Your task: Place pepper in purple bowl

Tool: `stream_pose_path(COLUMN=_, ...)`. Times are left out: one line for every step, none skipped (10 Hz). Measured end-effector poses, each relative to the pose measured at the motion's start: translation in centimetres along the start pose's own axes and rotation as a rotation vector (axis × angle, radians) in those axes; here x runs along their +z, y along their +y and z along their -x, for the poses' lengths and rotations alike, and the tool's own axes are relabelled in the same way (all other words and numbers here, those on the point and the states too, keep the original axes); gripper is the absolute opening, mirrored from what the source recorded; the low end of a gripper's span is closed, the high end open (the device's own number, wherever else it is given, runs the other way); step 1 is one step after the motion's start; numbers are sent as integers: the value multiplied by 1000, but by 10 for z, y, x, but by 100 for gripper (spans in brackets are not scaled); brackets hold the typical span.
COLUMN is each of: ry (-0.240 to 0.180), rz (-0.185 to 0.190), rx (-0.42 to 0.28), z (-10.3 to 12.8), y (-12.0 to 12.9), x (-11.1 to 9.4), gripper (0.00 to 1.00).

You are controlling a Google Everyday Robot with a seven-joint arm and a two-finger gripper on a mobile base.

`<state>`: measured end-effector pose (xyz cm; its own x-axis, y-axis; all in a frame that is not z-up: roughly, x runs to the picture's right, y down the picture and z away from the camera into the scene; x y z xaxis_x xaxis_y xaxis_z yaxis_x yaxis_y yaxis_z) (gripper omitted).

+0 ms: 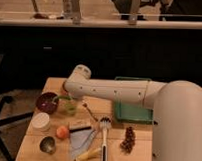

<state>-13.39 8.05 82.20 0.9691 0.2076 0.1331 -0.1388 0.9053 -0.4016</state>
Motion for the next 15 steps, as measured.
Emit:
stream_pose_path(ry=-6, rz=-5, rx=-2, z=1, y=-1, x=0, gripper=0)
stream_pose_path(ry=-17, rz=-16, rx=-2, z=6, y=-6, x=0, gripper=0)
stream_pose_path(ry=-25, rz=-20, rx=-10, z=15, y=-8, x=2, gripper=0)
stream_pose_path(ry=-36, rz=-28, rx=-17, z=29, y=-10, x=5, gripper=0)
stream_pose_path(ry=-45, rz=-34, rx=-28, z=44, y=-12, x=7, gripper=0)
stream_pose_path(ry=-54, rz=-39, rx=-39, z=57, y=-14, x=9, gripper=0)
stream_pose_path(ry=-57, rz=-41, rx=-45, z=61, y=-15, x=10, gripper=0)
stream_pose_path(ry=-58, rz=-45, rx=-55, z=66, y=-15, x=12, gripper=0)
stream_pose_path(ry=-58, rz=-47, rx=-69, z=71, y=-15, x=15, gripper=0)
stream_pose_path(ry=-57, rz=-48, rx=-80, z=76, y=-14, x=17, gripper=0)
stream_pose_path(ry=-54, rz=-50, rx=-90, z=80, y=-13, x=19, gripper=0)
stream_pose_path(ry=-42, rz=-54, rx=-114, z=88, y=-10, x=23, gripper=0)
stream_pose_path(ry=-33, rz=-57, rx=-131, z=93, y=-8, x=25, gripper=0)
stream_pose_path(ry=-23, rz=-63, rx=-142, z=97, y=-8, x=27, gripper=0)
stream_pose_path(ry=-12, rz=-67, rx=-146, z=97, y=-8, x=28, gripper=0)
